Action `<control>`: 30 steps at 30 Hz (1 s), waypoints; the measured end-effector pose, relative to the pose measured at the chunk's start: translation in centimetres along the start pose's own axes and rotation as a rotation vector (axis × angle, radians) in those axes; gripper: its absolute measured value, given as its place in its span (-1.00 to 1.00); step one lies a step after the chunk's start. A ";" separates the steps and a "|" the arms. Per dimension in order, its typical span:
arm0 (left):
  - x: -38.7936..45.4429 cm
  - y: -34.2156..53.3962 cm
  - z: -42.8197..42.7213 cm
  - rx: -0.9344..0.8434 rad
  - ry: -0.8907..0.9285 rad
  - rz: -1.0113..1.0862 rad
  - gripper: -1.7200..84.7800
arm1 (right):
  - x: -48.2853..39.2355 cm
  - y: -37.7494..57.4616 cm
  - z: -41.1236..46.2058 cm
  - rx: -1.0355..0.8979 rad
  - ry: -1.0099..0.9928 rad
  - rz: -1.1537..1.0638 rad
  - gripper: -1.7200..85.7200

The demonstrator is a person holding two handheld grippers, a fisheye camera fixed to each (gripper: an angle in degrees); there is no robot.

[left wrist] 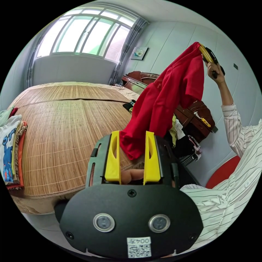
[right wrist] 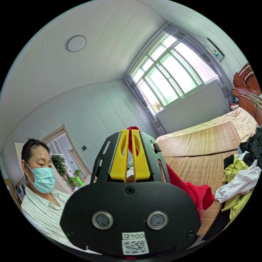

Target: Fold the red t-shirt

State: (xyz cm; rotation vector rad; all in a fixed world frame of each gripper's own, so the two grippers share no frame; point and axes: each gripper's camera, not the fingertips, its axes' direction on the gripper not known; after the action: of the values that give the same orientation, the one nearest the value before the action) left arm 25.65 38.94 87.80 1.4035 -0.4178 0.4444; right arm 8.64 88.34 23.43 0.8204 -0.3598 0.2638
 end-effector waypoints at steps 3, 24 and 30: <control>0.5 -0.5 0.7 -0.011 0.026 0.011 -0.65 | -0.9 -1.1 -3.2 -0.007 -0.075 -0.023 -0.95; 5.4 -6.9 -5.1 0.193 0.591 0.122 -0.50 | -3.6 -0.7 -14.8 0.063 0.085 -0.081 -0.94; 5.0 -8.8 -2.9 0.105 0.540 0.133 -0.44 | -4.1 0.2 -13.0 0.098 0.115 -0.085 -0.94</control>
State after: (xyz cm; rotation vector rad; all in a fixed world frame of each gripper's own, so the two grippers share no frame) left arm 34.59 41.07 82.74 1.2968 -0.0467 0.9358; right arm 7.62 97.86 13.71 0.9103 -0.2052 0.2496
